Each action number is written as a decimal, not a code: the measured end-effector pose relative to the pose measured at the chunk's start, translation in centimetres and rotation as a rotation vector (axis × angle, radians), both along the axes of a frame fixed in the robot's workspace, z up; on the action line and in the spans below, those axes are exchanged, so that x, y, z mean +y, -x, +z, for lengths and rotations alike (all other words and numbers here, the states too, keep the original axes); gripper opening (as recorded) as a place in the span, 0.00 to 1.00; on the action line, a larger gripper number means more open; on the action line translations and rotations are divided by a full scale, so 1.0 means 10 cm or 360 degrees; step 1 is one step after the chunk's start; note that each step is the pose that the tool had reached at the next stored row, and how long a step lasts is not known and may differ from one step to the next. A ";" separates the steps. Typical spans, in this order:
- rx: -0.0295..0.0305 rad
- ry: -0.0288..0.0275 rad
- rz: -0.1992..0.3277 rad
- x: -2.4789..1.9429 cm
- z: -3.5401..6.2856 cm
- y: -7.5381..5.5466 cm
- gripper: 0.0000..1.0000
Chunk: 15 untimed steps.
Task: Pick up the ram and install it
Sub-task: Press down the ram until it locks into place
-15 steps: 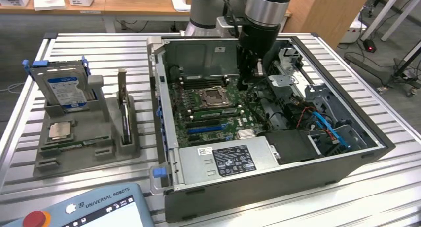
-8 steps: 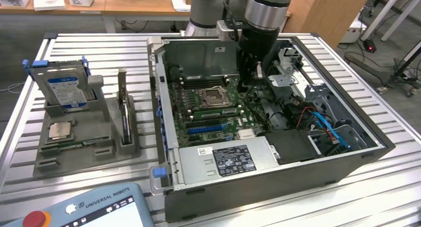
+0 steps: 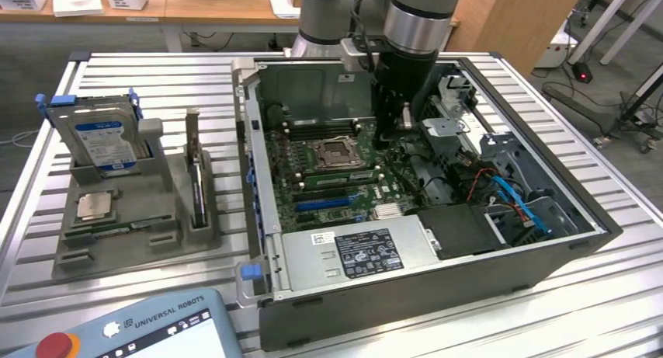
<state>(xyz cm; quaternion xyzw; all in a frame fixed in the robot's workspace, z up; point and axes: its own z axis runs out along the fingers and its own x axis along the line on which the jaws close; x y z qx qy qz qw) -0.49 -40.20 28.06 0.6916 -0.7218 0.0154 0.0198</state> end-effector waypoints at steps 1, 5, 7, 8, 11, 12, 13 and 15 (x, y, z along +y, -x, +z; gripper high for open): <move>0.00000 -0.00001 0.0000 0.000 -0.011 0.00 0.10; -0.00001 -0.00002 0.0000 0.000 -0.052 0.00 0.10; 0.00000 -0.00001 0.0000 0.000 -0.073 0.00 0.10; 0.00000 -0.00001 0.0000 0.000 -0.083 0.00 0.10; 0.00000 -0.00002 0.0000 0.000 -0.107 0.00 0.10; 0.00000 0.00001 0.0000 0.000 -0.107 0.00 0.10; 0.00000 0.00001 0.0000 0.000 -0.107 0.00 0.10; 0.00001 0.00001 0.0000 0.000 -0.107 0.00 0.10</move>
